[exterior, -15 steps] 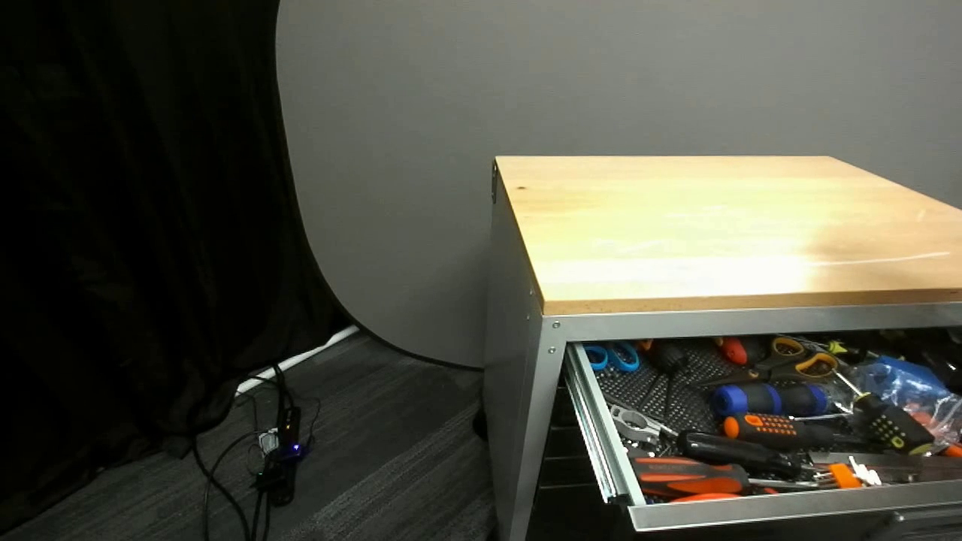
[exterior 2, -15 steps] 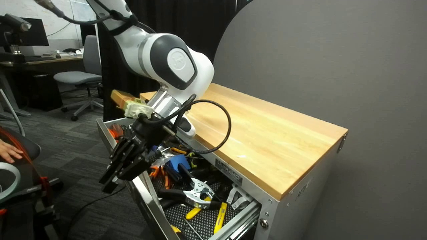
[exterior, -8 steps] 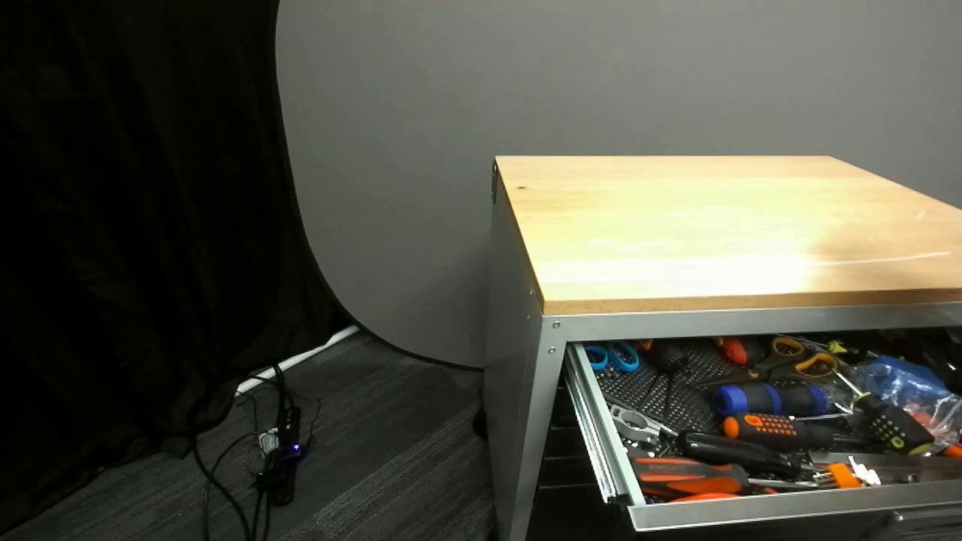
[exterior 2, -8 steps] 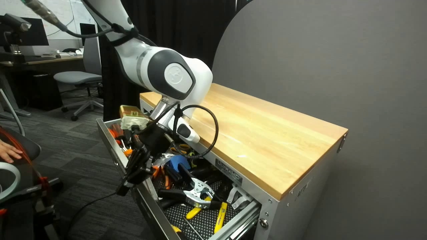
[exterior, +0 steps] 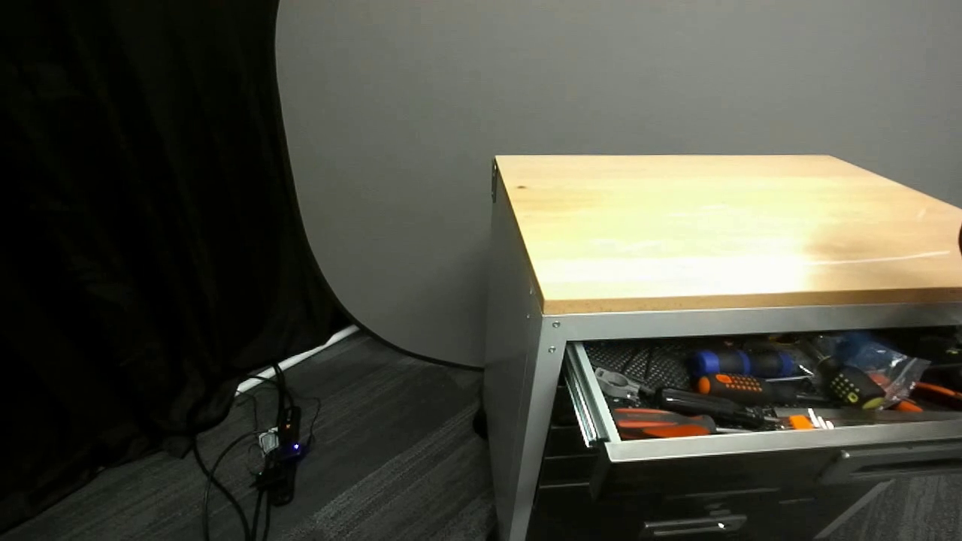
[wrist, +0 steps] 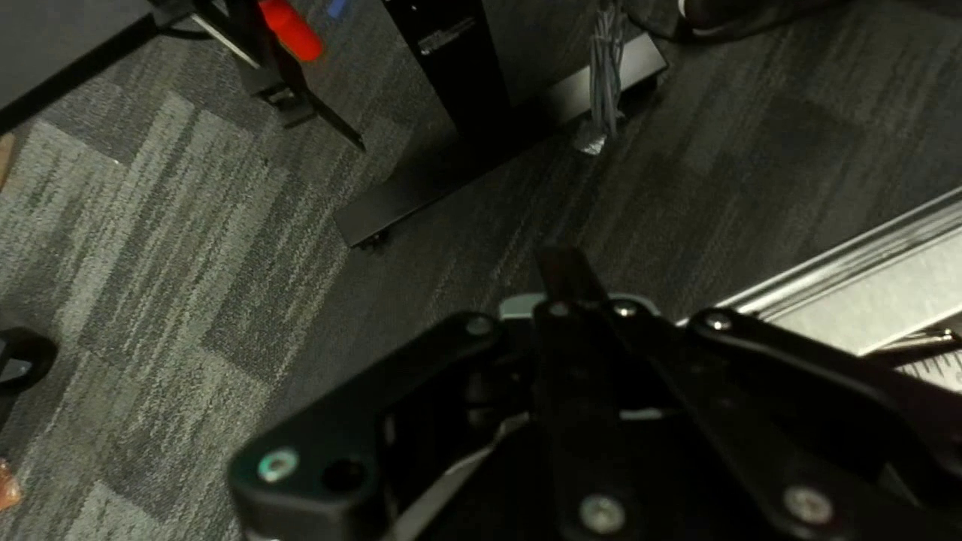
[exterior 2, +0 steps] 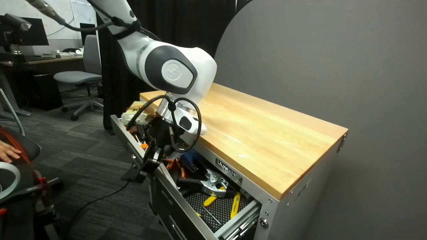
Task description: Put the screwdriver in the drawer then close it
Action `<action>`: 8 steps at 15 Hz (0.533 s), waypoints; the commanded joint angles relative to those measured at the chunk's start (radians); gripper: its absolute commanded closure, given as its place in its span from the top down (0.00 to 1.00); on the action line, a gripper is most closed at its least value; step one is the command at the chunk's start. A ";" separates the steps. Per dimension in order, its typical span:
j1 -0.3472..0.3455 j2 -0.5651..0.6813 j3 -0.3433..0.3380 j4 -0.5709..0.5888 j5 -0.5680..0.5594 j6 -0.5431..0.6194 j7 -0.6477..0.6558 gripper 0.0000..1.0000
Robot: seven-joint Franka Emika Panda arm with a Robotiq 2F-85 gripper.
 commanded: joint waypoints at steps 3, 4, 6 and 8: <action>0.036 0.036 -0.018 0.037 0.036 0.174 0.094 0.02; 0.035 0.041 -0.017 0.042 0.044 0.200 0.105 0.02; 0.043 0.049 -0.024 0.044 0.038 0.251 0.136 0.01; 0.045 0.062 -0.027 0.048 0.038 0.291 0.159 0.02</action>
